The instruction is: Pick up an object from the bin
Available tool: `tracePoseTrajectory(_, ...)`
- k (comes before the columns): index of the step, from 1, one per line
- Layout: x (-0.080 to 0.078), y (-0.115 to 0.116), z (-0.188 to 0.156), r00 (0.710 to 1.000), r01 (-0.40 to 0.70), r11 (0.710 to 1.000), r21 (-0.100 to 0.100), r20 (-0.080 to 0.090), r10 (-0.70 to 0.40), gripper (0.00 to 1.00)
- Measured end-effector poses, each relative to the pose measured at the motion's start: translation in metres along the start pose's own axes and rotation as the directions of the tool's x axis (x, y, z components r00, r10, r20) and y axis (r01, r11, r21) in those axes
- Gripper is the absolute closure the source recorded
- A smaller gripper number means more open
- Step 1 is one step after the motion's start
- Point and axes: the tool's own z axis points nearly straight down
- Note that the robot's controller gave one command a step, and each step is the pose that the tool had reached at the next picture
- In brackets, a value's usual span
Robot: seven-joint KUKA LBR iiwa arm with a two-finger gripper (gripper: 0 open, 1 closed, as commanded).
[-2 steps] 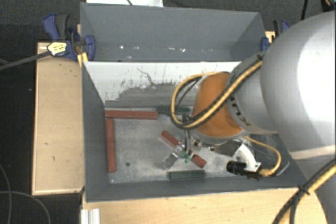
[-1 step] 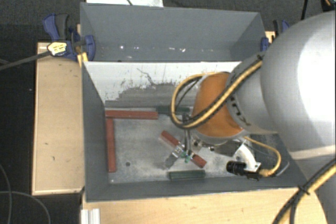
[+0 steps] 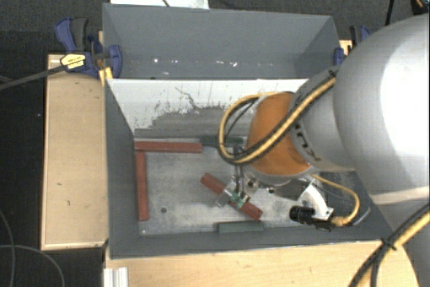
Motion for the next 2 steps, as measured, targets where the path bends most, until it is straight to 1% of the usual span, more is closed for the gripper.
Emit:
tracePoseTrajectory(1, -0.001, 0.002, -0.071, 1.0, 0.003, 1.0, -0.006, 0.007, -0.003, 1.0)
tracePoseTrajectory(2, -0.002, 0.002, -0.122, 1.0, 0.008, 1.0, -0.005, 0.006, -0.007, 1.0)
